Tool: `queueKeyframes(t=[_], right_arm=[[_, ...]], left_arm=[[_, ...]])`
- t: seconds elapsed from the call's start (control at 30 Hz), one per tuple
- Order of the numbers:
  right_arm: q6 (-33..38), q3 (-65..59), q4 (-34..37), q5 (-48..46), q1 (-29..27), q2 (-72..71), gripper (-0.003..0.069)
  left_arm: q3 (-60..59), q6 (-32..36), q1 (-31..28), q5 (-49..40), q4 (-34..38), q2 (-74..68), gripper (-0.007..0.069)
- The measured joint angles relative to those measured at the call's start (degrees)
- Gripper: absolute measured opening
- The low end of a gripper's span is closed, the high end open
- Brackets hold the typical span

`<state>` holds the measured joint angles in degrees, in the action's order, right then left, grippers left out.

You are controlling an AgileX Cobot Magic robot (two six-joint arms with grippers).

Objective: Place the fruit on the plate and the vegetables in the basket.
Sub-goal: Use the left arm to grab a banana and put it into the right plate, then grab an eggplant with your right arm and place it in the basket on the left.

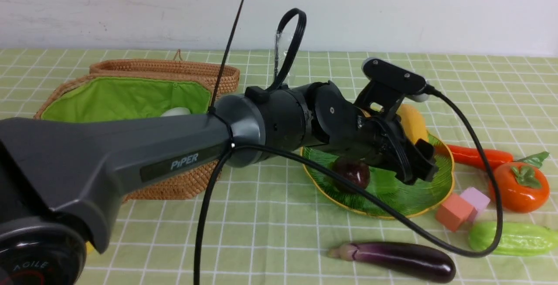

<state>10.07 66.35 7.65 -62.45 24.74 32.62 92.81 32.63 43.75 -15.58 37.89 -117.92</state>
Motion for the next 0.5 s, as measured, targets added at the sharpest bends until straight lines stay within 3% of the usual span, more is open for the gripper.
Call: queueKeyframes(t=[0.13, 0.27, 0.37, 0.5], right_arm=[[0.0, 0.0, 0.2, 0.0, 0.0, 0.0, 0.0214], [0.0, 0.0, 0.2, -0.1, 0.0, 0.0, 0.0216], [0.0, 0.0, 0.3, -0.1, 0.0, 0.0, 0.0217], [0.0, 0.0, 0.6, -0.1, 0.0, 0.0, 0.0220]], left_arm=[[0.1, 0.0, 0.0, -0.8, 0.0, 0.7, 0.0573], [0.1, 0.0, 0.0, -4.6, 0.0, 3.5, 0.0501], [0.1, -1.5, 0.0, -8.7, -0.2, 7.0, 0.0394], [0.1, -5.6, 0.0, -13.5, -4.1, 11.5, 0.0155]])
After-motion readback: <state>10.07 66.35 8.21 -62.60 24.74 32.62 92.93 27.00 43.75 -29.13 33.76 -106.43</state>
